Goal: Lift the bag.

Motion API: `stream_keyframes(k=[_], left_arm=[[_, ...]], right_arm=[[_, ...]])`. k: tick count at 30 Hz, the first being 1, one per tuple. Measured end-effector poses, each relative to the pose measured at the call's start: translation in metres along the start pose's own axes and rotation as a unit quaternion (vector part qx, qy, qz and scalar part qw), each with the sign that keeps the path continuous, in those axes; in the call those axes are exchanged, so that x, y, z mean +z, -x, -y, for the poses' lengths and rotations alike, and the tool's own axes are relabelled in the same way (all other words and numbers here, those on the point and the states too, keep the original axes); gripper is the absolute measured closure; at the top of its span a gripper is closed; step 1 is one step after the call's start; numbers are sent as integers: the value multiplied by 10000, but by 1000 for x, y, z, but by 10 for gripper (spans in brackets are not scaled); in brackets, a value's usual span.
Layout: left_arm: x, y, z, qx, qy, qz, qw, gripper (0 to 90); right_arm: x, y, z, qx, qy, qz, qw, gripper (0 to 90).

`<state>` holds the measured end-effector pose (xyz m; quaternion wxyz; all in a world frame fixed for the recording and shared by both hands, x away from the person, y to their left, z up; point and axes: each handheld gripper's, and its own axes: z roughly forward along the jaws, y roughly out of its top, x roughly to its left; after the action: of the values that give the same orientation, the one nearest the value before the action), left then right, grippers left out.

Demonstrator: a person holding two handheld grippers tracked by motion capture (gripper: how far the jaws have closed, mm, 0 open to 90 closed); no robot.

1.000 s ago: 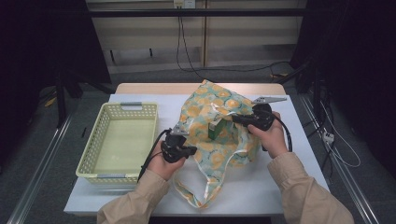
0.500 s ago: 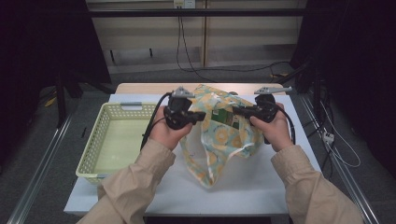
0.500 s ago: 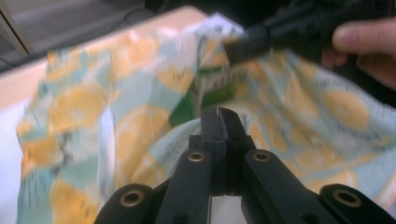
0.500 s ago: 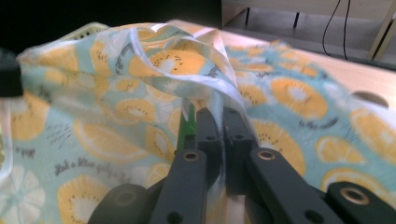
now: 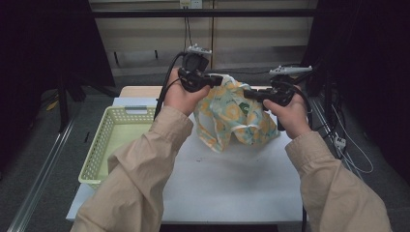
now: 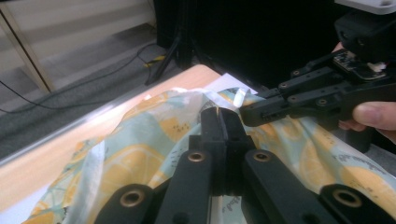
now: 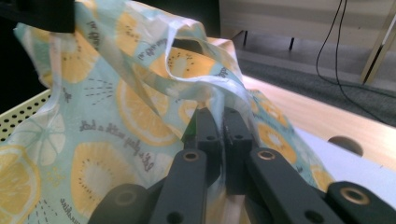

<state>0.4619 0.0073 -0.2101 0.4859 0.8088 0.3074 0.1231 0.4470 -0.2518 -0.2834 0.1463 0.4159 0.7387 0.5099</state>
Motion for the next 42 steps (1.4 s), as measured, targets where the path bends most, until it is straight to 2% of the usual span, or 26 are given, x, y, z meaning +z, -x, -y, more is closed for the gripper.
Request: stream_keyframes(k=[3,5,7,10,11,13,15,17,19,21,23,25,27,28,30,31,33,35,37,39,42], left_arm=[[3,-5,-14,7,94,4,10000,900],[4,-8,-23,-3,239,-5,9997,900],[6,-10,-28,-6,298,-5,9996,900],[13,-10,-23,60,70,26,10000,900],[15,-11,-19,23,49,32,10000,900],[17,-12,-11,-97,20,211,9997,900],[17,-12,-3,-140,-35,318,9994,878],[15,-11,5,-175,-131,343,9992,727],[10,-10,14,-204,-196,297,9992,541],[2,-8,23,-270,-184,340,9989,479],[-6,-7,32,-188,-192,282,9992,346],[-12,-6,42,-126,-234,315,9992,325],[-19,-6,53,-86,-292,327,9990,243],[-21,-5,59,-99,-288,350,9989,240],[-29,-5,70,-120,-157,441,9988,188],[-32,-5,76,-65,-125,493,9987,175],[-39,-5,88,-82,-78,498,9987,140],[-44,-9,100,-31,-86,574,9983,120],[-50,-13,111,-61,-41,547,9985,97],[-55,-15,120,-37,-80,569,9983,89],[-61,-17,132,-25,-222,597,9980,79]], right_arm=[[-4,3,-11,3,63,34,10000,876],[-7,4,-18,-7,96,24,10000,876],[-11,5,-24,31,222,5,9997,876],[-11,6,-24,24,224,-15,9997,873],[-9,7,-22,32,208,-24,9998,872],[-4,6,-16,76,152,-120,9998,844],[2,5,-8,130,97,-124,9998,777],[5,3,0,245,113,-306,9992,714],[8,1,7,475,15,-456,9978,558],[8,-3,15,495,-105,-465,9976,452],[5,-6,21,521,-212,-567,9968,339],[0,-9,27,411,-173,-499,9978,326],[-6,-12,33,477,-95,-565,9972,298],[-9,-13,36,452,-98,-564,9973,296],[-13,-15,43,270,-164,-459,9984,280],[-16,-17,46,213,-206,-412,9987,260],[-21,-18,53,195,-154,-424,9988,251],[-26,-20,59,64,-212,-392,9990,233],[-31,-21,64,23,-197,-347,9992,218],[-35,-21,69,24,-125,-399,9991,216],[-38,-20,78,-16,-262,-389,9989,208]])
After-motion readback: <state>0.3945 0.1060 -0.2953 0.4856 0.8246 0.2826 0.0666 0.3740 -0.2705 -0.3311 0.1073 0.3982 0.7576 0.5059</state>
